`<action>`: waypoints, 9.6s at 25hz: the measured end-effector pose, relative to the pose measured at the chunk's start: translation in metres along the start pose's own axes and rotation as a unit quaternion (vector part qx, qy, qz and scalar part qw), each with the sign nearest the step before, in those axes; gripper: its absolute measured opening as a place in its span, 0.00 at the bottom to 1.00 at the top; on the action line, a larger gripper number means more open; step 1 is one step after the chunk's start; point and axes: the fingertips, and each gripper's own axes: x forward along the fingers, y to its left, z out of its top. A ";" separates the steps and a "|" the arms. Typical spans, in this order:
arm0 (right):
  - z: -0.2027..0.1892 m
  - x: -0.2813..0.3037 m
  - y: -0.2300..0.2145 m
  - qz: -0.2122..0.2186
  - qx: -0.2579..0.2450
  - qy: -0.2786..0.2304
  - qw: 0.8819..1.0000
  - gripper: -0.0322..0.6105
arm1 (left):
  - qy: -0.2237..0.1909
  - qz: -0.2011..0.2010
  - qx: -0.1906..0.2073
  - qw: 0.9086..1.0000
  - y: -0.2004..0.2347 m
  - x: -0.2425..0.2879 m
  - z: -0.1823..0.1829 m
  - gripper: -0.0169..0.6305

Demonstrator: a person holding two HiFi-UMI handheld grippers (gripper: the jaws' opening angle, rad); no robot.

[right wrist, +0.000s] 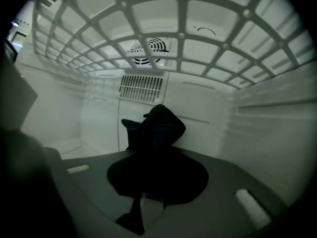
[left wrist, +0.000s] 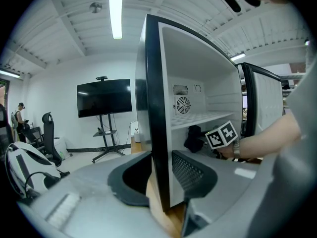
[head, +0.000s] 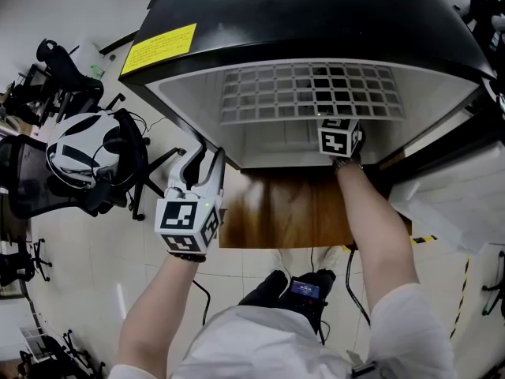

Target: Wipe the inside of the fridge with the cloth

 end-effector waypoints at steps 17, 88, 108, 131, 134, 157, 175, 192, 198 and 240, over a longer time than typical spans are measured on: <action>-0.008 -0.004 -0.050 -0.082 0.015 0.033 0.996 0.16 | 0.002 0.004 0.000 1.000 0.000 0.000 0.000 0.21; -0.040 -0.036 0.054 0.037 -0.035 0.090 0.995 0.16 | 0.004 0.005 0.006 1.000 -0.001 0.001 0.000 0.22; -0.056 -0.052 -0.028 -0.042 -0.010 0.107 0.993 0.16 | 0.009 0.010 0.009 1.000 -0.001 0.003 -0.001 0.22; 0.021 -0.120 0.197 0.176 0.014 0.004 0.984 0.16 | 0.009 0.006 0.006 1.000 -0.001 0.003 -0.001 0.22; 0.008 -0.122 0.215 0.190 0.008 0.019 0.982 0.16 | 0.007 0.006 0.006 1.000 -0.001 0.003 -0.001 0.22; -0.058 -0.124 0.165 0.135 -0.054 0.075 0.987 0.16 | 0.006 0.009 0.006 1.000 0.000 0.003 0.000 0.22; -0.087 -0.130 0.040 0.029 -0.034 0.114 0.992 0.16 | 0.009 0.008 0.005 1.000 0.000 0.003 -0.001 0.22; -0.105 -0.138 -0.020 -0.026 -0.025 0.168 0.985 0.16 | 0.015 0.013 -0.005 1.000 0.000 0.004 -0.002 0.22; -0.098 -0.141 -0.018 -0.002 -0.020 0.158 0.987 0.16 | 0.020 0.016 -0.018 1.000 0.000 0.001 -0.003 0.21; 0.068 -0.376 0.059 0.539 -0.030 -0.022 0.842 0.16 | 0.005 -0.564 -0.047 0.824 -0.269 -0.083 0.039 0.51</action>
